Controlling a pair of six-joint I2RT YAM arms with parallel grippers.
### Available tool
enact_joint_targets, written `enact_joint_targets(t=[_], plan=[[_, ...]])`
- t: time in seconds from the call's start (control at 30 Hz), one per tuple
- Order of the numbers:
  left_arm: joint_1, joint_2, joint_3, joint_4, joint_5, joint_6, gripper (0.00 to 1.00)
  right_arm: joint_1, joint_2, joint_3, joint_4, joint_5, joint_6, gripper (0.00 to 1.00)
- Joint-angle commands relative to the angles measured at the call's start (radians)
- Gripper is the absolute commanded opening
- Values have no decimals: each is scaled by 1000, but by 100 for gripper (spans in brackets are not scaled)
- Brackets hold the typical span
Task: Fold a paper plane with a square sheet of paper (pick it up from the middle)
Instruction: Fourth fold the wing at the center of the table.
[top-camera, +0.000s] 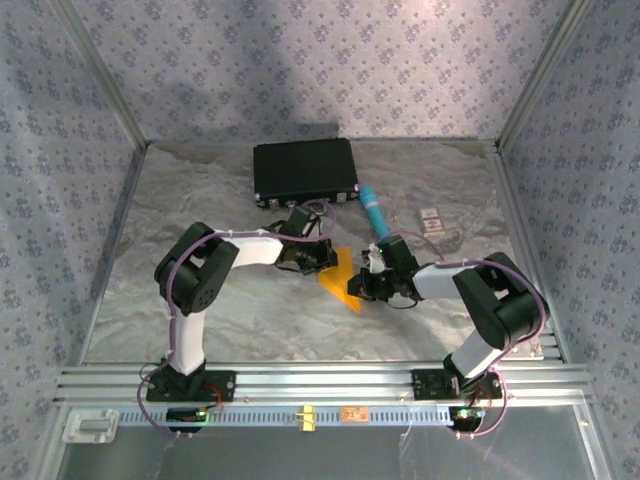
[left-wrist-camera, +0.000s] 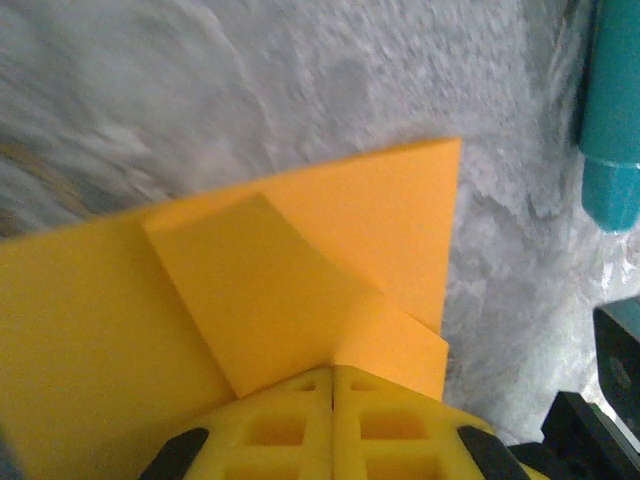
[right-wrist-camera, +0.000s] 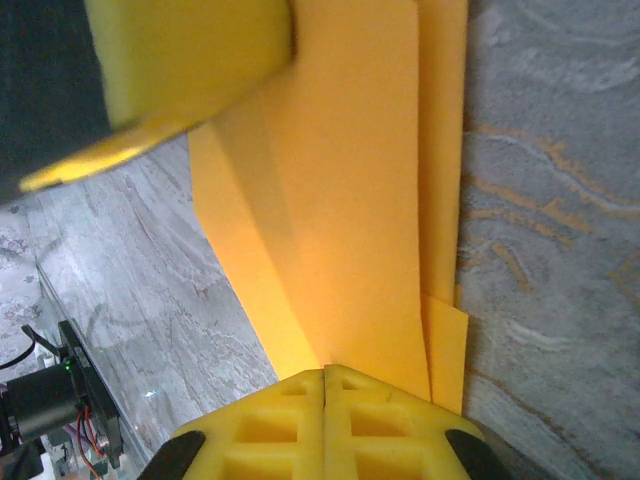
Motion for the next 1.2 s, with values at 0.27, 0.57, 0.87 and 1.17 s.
enact_joint_targets(t=[0.27,0.57,0.87,1.17], plan=[[81,61,90,-110,-64,68,7,-2,48,-54,-162,66,-38,0],[109,65,122,-165,-93,94,7,-2,46,-54,-162,59,-41,0],[119,64,126,-182,-125,93,6,-4,42,-55,-164,43,-41,0],[141,58,119,-177,-130,107,6,-6,45,-54,-164,32,-40,0]])
